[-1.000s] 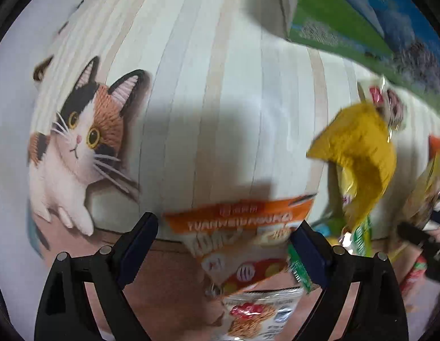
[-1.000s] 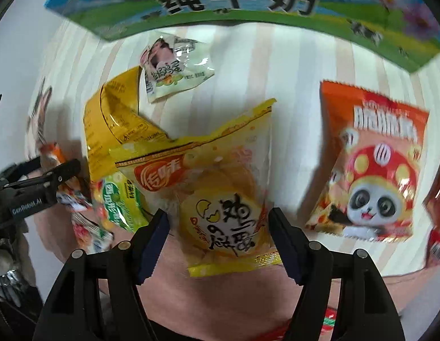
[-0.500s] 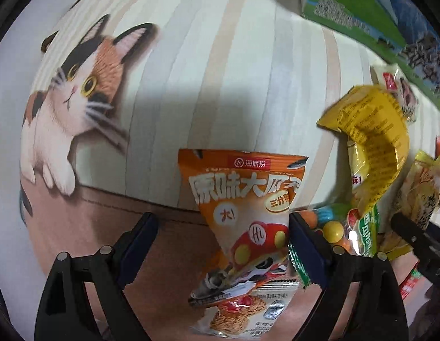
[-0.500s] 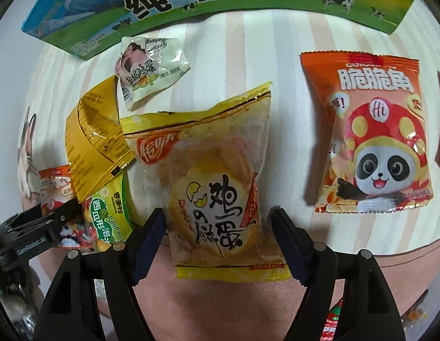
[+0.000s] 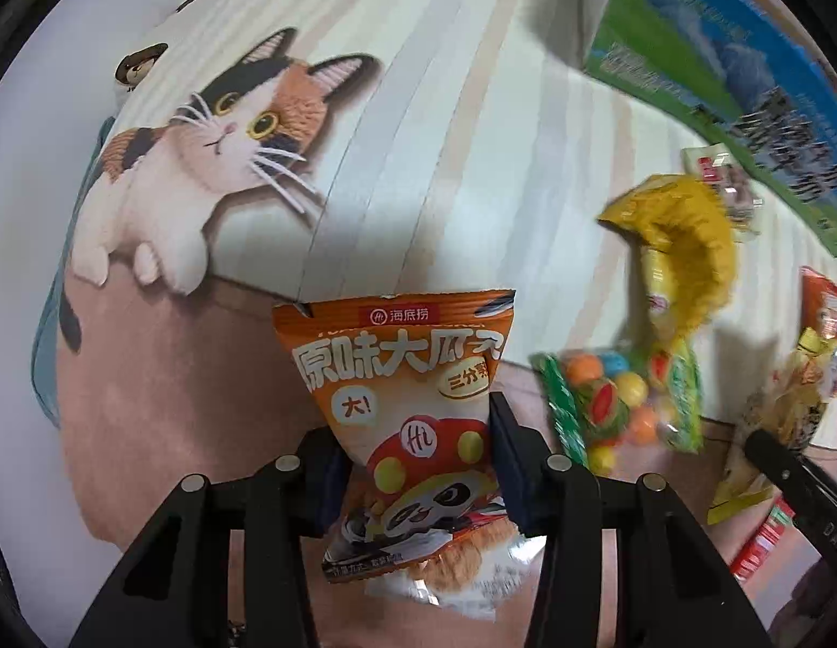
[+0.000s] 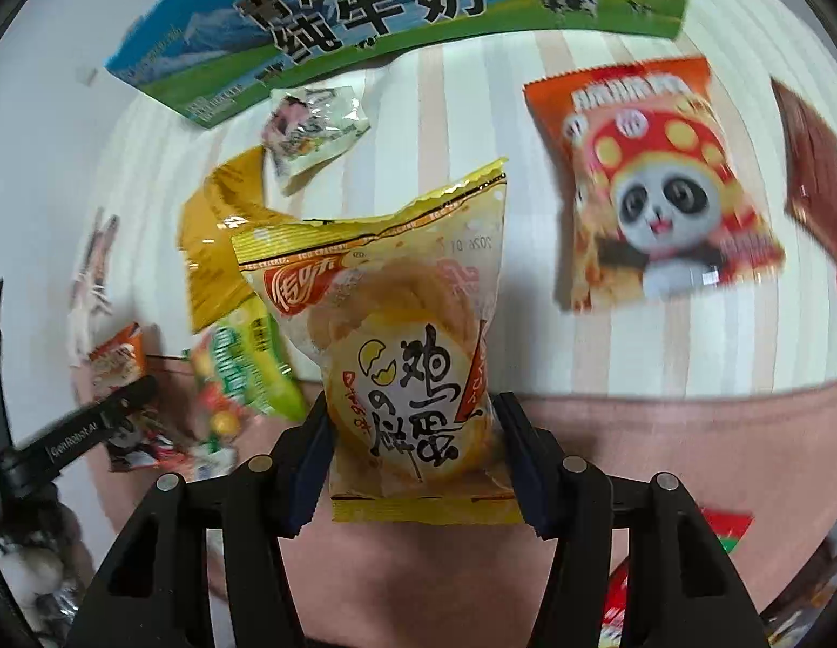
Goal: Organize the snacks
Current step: 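Lower both bags into the cardboard box and open both tools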
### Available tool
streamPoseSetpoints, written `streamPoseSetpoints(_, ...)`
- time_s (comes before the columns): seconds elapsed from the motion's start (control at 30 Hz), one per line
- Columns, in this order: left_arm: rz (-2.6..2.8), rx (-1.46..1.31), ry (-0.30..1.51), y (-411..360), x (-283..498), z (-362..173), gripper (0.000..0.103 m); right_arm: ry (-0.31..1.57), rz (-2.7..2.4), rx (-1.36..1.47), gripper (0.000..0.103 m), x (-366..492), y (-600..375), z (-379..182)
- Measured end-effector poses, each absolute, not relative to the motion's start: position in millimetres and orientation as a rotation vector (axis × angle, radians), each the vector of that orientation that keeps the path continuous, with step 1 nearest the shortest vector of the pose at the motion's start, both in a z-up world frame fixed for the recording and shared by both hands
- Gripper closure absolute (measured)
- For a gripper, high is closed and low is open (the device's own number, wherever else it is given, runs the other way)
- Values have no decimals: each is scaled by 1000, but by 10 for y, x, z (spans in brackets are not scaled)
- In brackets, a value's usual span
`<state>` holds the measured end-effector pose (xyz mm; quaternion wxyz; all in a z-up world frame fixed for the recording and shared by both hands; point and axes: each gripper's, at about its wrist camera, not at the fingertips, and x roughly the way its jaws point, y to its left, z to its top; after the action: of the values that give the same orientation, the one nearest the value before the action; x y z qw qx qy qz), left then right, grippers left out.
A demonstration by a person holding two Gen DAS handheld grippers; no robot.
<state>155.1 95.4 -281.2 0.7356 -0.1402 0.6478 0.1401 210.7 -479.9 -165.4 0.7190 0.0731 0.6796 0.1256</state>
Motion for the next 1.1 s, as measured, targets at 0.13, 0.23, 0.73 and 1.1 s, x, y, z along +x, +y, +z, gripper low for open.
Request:
streamPoseSetpoints(0.13, 261, -334, 1384, 814, 1404, -2452, 60, 1479, 322, 248, 42, 2020, -4893, -1436)
streamPoseSetpoints(0.23, 184, -335, 1345, 626, 1560, -2082, 60, 1447, 354, 304, 42, 2111, -5053, -1119)
streamPoseSetpoints(0.73, -84, -221, 1218, 339, 3518, -980, 60, 1239, 368, 336, 42, 3418, -5162, 188)
streamPoseSetpoints(1.1, -73, -243, 1394, 442, 4742, -1415, 60, 1353, 285, 341, 42, 4522, -4786, -251)
